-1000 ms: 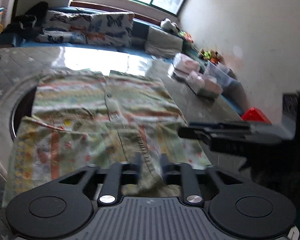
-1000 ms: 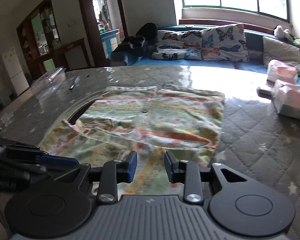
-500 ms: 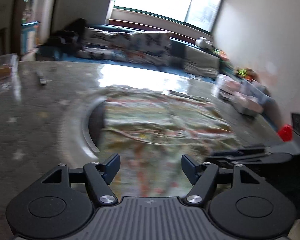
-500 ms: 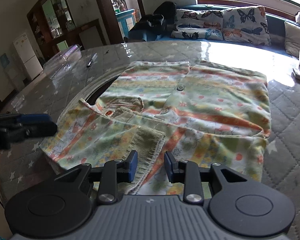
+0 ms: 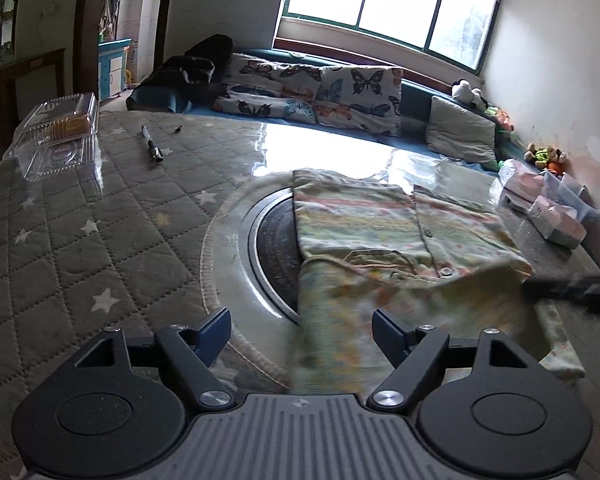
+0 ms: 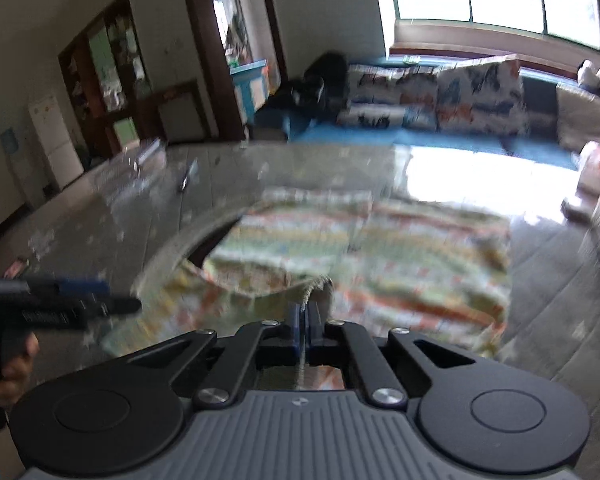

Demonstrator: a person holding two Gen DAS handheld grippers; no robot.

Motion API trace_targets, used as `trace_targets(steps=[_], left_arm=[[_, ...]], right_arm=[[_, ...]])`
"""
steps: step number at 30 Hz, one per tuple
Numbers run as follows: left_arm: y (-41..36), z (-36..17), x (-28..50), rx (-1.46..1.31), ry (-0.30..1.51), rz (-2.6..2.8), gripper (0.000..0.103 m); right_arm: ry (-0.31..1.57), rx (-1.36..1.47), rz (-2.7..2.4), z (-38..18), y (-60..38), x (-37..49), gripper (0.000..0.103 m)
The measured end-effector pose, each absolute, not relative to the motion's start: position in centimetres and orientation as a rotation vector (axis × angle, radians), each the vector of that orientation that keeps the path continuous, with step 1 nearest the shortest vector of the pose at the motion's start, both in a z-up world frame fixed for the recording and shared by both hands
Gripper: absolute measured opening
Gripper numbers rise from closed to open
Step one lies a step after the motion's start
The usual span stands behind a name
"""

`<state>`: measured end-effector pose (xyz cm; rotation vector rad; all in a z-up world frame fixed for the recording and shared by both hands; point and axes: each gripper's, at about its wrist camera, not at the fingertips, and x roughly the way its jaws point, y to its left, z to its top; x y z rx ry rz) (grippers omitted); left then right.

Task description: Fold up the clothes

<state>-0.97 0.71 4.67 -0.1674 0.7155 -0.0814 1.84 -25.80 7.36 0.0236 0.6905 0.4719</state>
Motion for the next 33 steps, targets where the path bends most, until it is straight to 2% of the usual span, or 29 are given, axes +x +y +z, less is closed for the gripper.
trace_targets(steps=[8,14,16,19,23,25,27,33], left_arm=[[0.9,3.5,-0.1,-0.163,0.751,-0.061,0.081],[0.8,3.3,0.5,-0.141,0.762,-0.044,0.081],[0.5,3.4,0.8,-0.129,0.758,-0.046,0.080],[-0.2,3.7,1.6,-0.103,0.747,-0.057,0.079],[-1.3,4.1,2.8,-0.081,0.730,-0.087,0.070],[-1.7,4.1,3.5,-0.073,0.726,-0.107,0.058],[-2.2,3.7,4.3,-0.070,0.734,-0.125,0.054],[-3.2,1.7,5.4,-0.004,0.771,-0.141,0.053]], right_arm=[[0.602,0.048,0.381,9.8,-27.9,1.6,0.002],[0.672,0.053,0.311,7.5,-28.9,2.3,0.002],[0.712,0.032,0.301,6.3,-28.8,2.5,0.007],[0.745,0.016,0.273,5.0,-29.0,2.6,0.007],[0.759,0.013,0.281,4.3,-29.2,3.1,0.007],[0.766,-0.003,0.300,4.0,-28.9,3.4,0.007],[0.768,-0.027,0.321,3.6,-28.3,4.0,0.007],[0.794,-0.053,0.343,2.1,-27.3,5.5,0.009]])
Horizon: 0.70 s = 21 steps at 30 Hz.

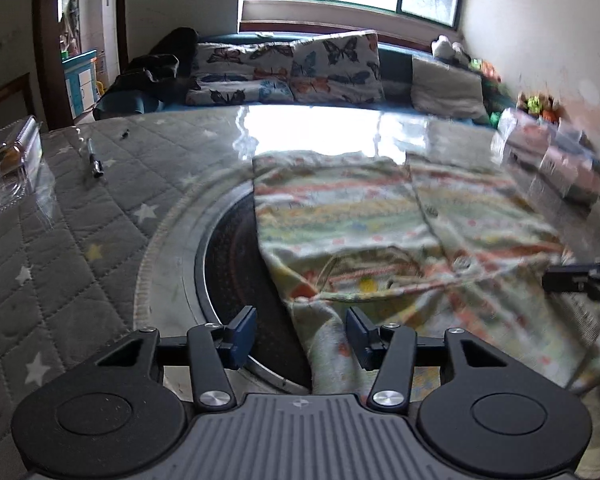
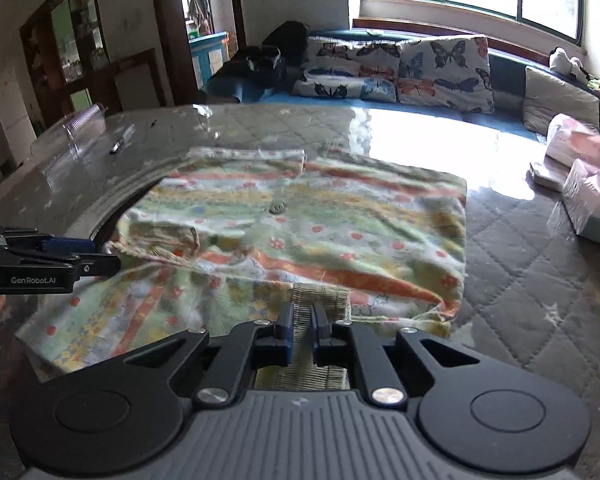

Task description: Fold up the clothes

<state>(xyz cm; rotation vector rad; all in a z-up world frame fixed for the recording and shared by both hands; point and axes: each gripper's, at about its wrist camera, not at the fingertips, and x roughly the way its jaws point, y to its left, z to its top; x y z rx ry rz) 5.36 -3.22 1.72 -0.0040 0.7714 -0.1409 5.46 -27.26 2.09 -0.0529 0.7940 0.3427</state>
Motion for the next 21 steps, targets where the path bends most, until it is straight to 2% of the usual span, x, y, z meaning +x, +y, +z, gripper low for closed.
trace_targets(steps=[3,5,6,12,15,17,21], left_arm=[[-3.4,1.6,5.2,0.020,0.753,-0.142,0.055],[-3.4,1.7,5.2,0.023,0.754,-0.140,0.055],[-3.4,1.8,5.1,0.024,0.754,-0.140,0.054],[-3.3,2.5,4.4,0.022,0.744,-0.144,0.057],[-3.4,2.9,3.6,0.019,0.740,-0.162,0.059],[-3.6,3.3,2.8,0.023,0.736,-0.185,0.061],[-4.2,3.9,0.7,0.042,0.731,-0.275,0.068]], right_arm=[[0.790,-0.032,0.346,2.3,-27.7,5.0,0.011],[0.775,-0.023,0.347,2.8,-28.2,4.2,0.036],[0.776,-0.031,0.341,3.0,-28.5,3.8,0.038],[0.827,-0.014,0.326,2.8,-30.5,1.8,0.036],[0.850,0.021,0.328,2.5,-31.1,1.2,0.024],[0.852,0.029,0.326,2.5,-31.0,1.0,0.011],[0.834,0.045,0.321,2.9,-31.0,0.7,0.005]])
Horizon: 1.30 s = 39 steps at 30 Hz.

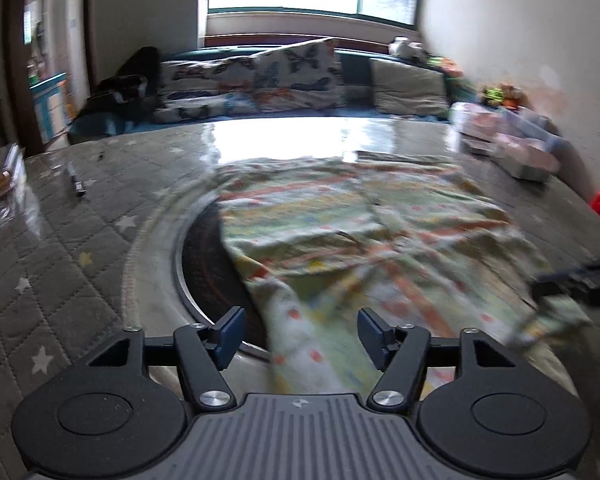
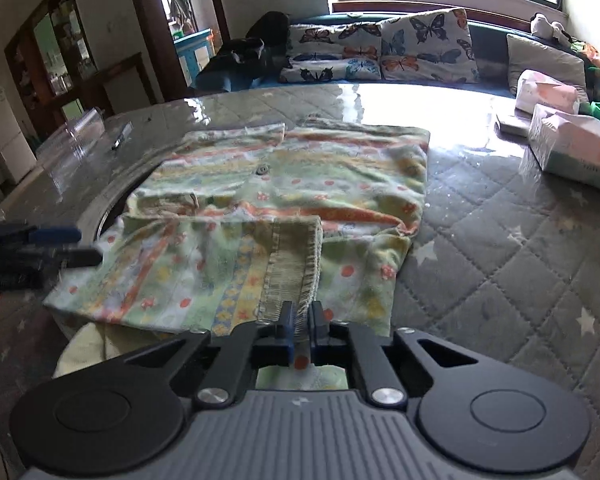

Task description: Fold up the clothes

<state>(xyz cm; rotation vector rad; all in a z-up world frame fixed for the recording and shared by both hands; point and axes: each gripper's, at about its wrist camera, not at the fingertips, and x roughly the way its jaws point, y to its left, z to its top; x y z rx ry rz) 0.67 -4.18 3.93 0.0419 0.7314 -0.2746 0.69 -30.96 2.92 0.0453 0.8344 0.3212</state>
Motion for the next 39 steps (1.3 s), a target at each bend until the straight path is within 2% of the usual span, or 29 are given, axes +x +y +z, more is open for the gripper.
trace_targets(steps=[7,13,20,26,32,34,39], left_arm=[[-3.6,3.8,-0.2,0.071,0.728,-0.272,0.069],[-2.9,2.8,0.8,0.082,0.756,-0.243,0.069],[-3.5,4.2,1.2,0.075,0.718,-0.269,0.069],[-6.7,4.7,3.1,0.031,0.711,-0.335,0.068],[-9.9,4.2,4.9,-0.023,0.711,-0.398,0.061],[-10.8,3.7,5.6,-0.035,0.718,-0.412,0.056],[-11.8,2.0,5.4,0.032,0.736,-0.412,0.051]], right_arm=[[0.786,0.084,0.329,5.5,-31.4,-0.9,0.004],[0.873,0.100,0.298,3.2,-31.6,-0.5,0.005],[0.787,0.002,0.301,4.9,-30.8,0.5,0.009],[0.781,-0.039,0.356,3.9,-28.5,3.8,0.009],[0.812,-0.005,0.364,2.3,-28.1,5.2,0.009],[0.812,-0.001,0.368,2.2,-28.2,5.0,0.009],[0.816,-0.013,0.374,2.0,-28.4,4.5,0.009]])
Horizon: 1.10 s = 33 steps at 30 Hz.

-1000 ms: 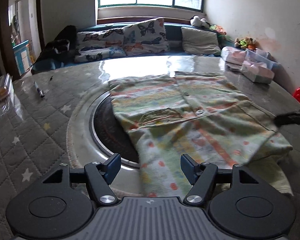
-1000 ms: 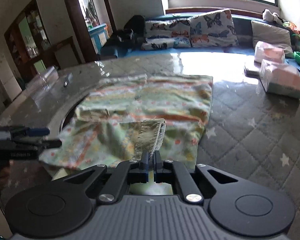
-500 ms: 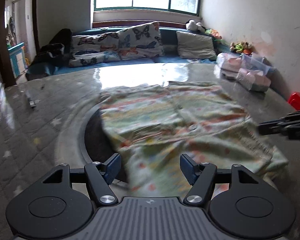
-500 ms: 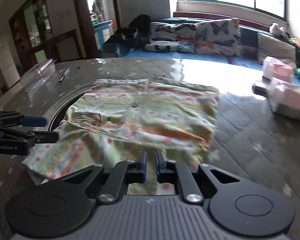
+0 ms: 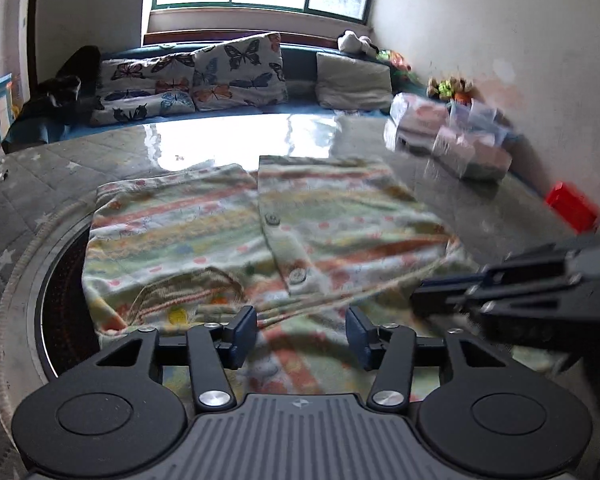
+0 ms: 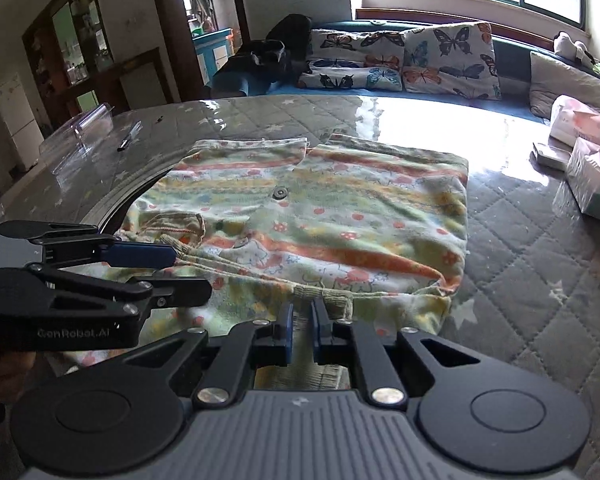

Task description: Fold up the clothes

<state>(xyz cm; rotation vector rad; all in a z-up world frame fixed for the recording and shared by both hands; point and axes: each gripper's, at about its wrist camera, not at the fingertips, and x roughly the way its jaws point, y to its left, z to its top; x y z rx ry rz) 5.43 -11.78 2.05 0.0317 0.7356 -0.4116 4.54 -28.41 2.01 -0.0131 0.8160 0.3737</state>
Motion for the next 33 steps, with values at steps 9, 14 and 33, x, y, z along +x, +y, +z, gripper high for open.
trace_targets(steps=[9,14,33], left_arm=[[-9.2,1.9,2.3,0.103,0.738,-0.368,0.053],[-6.7,1.9,0.0,0.124,0.738,-0.329,0.054],[-9.8,1.9,-8.4,0.527,0.616,-0.564,0.067]], right_arm=[[0.813,-0.062,0.408,2.2,-27.9,3.0,0.021],[0.813,-0.084,0.417,2.2,-27.8,1.9,0.022],[0.833,-0.239,0.484,3.1,-27.8,-2.9,0.026]])
